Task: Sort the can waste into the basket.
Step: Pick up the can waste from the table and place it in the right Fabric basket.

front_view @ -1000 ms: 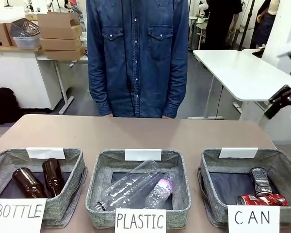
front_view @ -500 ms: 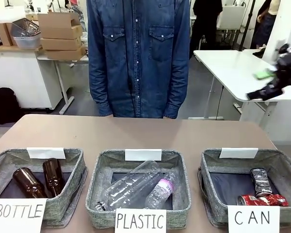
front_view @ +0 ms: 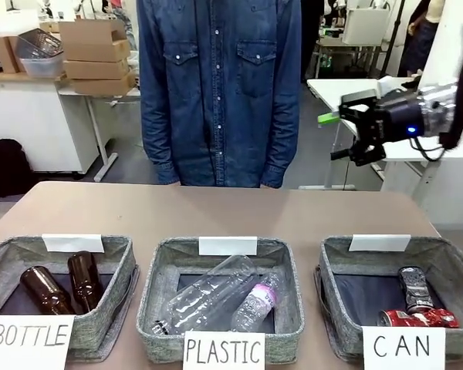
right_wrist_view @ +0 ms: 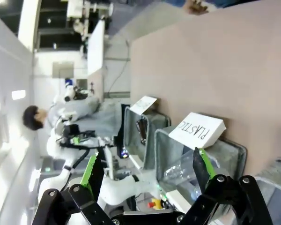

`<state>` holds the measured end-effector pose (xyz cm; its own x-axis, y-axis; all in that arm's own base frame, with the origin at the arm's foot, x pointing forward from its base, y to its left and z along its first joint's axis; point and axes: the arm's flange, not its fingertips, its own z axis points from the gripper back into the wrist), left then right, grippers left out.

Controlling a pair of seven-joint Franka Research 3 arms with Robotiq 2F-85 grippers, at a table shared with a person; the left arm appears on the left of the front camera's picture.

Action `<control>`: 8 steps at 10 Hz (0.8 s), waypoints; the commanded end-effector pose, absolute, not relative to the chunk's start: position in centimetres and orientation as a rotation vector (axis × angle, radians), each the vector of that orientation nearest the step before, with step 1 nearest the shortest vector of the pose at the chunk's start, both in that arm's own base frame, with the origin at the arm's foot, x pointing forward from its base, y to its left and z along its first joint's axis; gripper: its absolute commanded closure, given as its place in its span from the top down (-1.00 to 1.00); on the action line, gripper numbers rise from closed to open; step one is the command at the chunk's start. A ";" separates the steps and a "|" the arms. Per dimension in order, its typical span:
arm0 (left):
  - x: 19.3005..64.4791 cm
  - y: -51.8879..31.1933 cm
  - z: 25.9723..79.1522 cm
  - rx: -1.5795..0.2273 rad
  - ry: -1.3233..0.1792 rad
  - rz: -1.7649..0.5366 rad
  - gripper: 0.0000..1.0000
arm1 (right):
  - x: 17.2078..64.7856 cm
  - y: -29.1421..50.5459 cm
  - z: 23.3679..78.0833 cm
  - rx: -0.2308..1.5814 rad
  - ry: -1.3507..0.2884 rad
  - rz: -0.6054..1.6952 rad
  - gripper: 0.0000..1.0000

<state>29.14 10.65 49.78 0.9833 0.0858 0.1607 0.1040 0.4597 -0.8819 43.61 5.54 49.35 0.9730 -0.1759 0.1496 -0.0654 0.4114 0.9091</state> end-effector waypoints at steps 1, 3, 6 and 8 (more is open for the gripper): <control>28.9 10.8 49.8 -1.090 -0.189 -0.017 1.00 | 43.6 2.8 49.6 1.210 -0.220 -0.009 1.00; 28.9 10.8 49.8 -1.090 -0.189 -0.017 1.00 | 43.6 2.8 49.6 1.210 -0.220 -0.009 1.00; 28.9 10.8 49.8 -1.090 -0.189 -0.017 1.00 | 43.6 2.8 49.6 1.210 -0.220 -0.009 1.00; 28.9 10.8 49.8 -1.090 -0.189 -0.017 1.00 | 43.6 2.8 49.6 1.210 -0.220 -0.009 1.00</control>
<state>29.14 10.65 49.79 0.9832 0.0858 0.1609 0.1042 0.4598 -0.8819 43.14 2.86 49.35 0.9797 -0.1393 0.1444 -0.0880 0.3483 0.9333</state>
